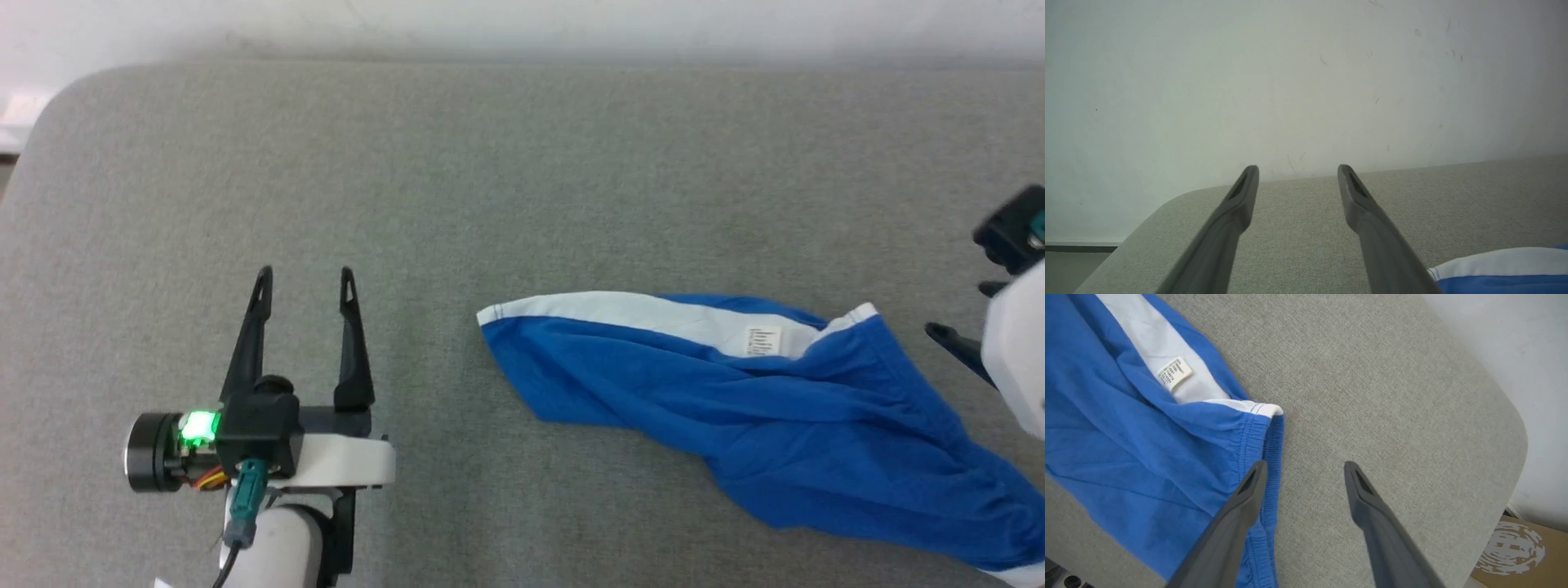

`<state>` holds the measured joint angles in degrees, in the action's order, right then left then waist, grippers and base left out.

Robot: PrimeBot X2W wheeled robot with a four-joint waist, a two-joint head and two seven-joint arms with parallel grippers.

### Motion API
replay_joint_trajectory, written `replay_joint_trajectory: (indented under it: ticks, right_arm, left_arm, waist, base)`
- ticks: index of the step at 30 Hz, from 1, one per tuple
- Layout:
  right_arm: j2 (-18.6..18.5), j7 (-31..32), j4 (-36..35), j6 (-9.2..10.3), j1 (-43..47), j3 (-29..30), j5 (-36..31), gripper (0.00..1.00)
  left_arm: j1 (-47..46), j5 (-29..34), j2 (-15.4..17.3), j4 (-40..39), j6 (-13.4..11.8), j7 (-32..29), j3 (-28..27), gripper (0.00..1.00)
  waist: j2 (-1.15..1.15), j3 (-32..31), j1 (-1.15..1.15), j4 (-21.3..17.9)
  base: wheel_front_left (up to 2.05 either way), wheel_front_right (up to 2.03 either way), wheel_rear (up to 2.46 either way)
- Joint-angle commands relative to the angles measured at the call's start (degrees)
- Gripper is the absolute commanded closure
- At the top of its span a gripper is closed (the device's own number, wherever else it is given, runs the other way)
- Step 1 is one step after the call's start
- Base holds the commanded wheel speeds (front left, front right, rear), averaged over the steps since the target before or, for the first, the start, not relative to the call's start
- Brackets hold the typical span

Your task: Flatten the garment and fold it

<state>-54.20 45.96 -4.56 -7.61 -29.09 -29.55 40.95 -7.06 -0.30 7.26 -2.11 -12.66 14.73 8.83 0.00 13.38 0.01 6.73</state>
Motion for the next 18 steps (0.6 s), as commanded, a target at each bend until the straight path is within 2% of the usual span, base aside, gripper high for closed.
replay_joint_trajectory:
  ticks: [1,6,10,11,12,13,18]
  right_arm:
    - [2.17,0.10,2.96,0.12,-2.69,-1.61,0.71,0.00]
    - [8.03,-3.53,15.06,0.12,-7.13,-8.08,2.51,0.00]
    - [9.22,-6.19,20.99,0.12,-6.68,-13.98,2.49,0.00]
    - [9.18,-7.00,21.76,0.12,-6.68,-15.34,2.59,0.65]
    - [9.00,-8.66,22.18,0.12,-6.92,-16.34,2.50,1.00]
    - [9.00,-8.66,22.18,0.12,-6.92,-16.34,2.50,1.00]
    - [7.86,-20.03,22.08,0.12,-8.45,-17.25,2.10,1.00]
  left_arm:
    - [-1.26,0.00,-0.33,-0.14,0.13,0.27,0.23,0.00]
    - [-3.33,-0.10,-0.66,-0.14,0.28,0.27,0.60,0.00]
    - [-3.74,-0.04,-0.73,0.26,0.20,0.27,0.69,0.00]
    - [-3.76,-0.03,-0.67,0.49,0.26,0.27,0.75,0.00]
    - [-3.83,-0.06,-0.54,0.81,0.46,0.27,0.83,0.00]
    - [-3.83,-0.06,-0.54,0.81,0.46,0.27,0.83,0.00]
    - [-6.38,0.11,1.89,1.22,2.06,0.27,0.13,0.00]
  waist:
    - [0.00,2.91,-0.01,2.60]
    - [0.00,5.50,-0.01,4.33]
    - [0.00,5.66,-0.01,4.26]
    - [0.00,5.44,-0.01,4.07]
    - [0.00,5.15,-0.01,3.86]
    - [0.00,5.15,-0.01,3.86]
    - [0.00,2.37,-0.01,2.18]
  base:
    - [0.00,0.00,0.00]
    - [0.00,0.00,0.00]
    - [0.00,0.00,0.00]
    - [0.00,0.00,0.00]
    - [0.00,0.00,0.00]
    - [0.00,0.00,0.00]
    - [0.00,0.00,0.00]
